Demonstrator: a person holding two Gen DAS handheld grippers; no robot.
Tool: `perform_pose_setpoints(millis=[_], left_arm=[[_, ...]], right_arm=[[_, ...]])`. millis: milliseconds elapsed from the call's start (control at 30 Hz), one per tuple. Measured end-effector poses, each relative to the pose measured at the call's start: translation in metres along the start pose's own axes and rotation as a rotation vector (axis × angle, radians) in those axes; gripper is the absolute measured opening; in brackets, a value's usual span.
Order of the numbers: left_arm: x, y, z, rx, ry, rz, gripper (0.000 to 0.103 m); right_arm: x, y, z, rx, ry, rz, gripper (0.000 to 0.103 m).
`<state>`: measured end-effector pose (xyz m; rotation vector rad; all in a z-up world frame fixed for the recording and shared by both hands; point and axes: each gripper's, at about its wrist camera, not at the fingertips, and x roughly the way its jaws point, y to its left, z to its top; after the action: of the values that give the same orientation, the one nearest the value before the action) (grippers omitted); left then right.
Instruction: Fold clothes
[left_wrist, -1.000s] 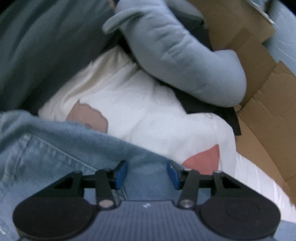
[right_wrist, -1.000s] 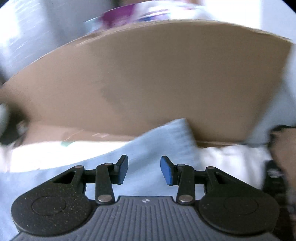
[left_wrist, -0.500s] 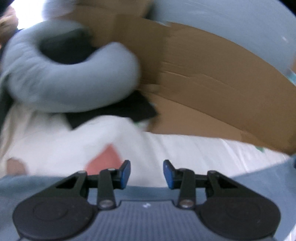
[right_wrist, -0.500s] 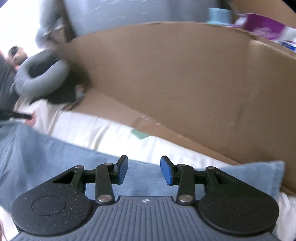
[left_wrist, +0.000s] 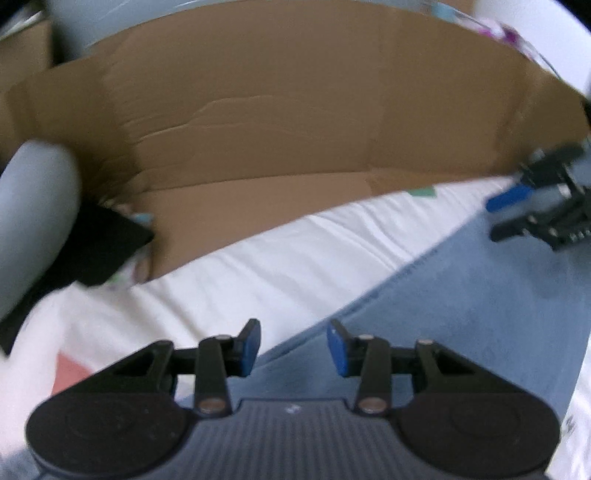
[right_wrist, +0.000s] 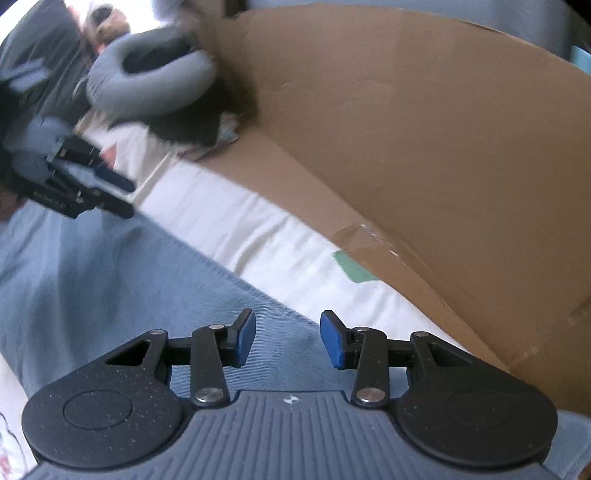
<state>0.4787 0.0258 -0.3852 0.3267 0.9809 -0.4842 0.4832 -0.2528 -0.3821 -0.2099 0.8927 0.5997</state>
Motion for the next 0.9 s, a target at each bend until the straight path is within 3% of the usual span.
perform_pose_setpoints(millis=[133, 267, 500, 567, 667, 767, 800, 900], left_arm=[[0.006, -0.021, -0.002, 0.099, 0.009, -0.037, 0.042], [0.015, -0.036, -0.006, 0.209, 0.058, -0.023, 0.042], [0.023, -0.033, -0.012, 0.256, 0.099, -0.008, 0.041], [0.023, -0.032, -0.013, 0.271, 0.100, -0.004, 0.033], [0.020, -0.032, -0.013, 0.294, 0.091, 0.007, 0.018], [0.018, -0.032, -0.013, 0.318, 0.081, 0.019, 0.001], [0.017, -0.032, -0.013, 0.325, 0.078, 0.022, 0.001], [0.014, -0.033, -0.014, 0.345, 0.064, 0.025, 0.000]], right_arm=[[0.012, 0.012, 0.004, -0.087, 0.028, 0.027, 0.045], [0.022, 0.017, 0.005, -0.158, 0.074, 0.032, 0.045], [0.031, 0.013, 0.005, -0.236, 0.137, 0.016, 0.045], [0.032, 0.015, 0.004, -0.271, 0.151, 0.016, 0.044], [0.032, 0.019, 0.002, -0.322, 0.161, 0.003, 0.020], [0.029, 0.019, 0.001, -0.349, 0.158, -0.012, 0.006], [0.026, 0.018, 0.002, -0.348, 0.151, -0.016, 0.000], [0.019, 0.016, 0.003, -0.344, 0.131, -0.024, 0.000]])
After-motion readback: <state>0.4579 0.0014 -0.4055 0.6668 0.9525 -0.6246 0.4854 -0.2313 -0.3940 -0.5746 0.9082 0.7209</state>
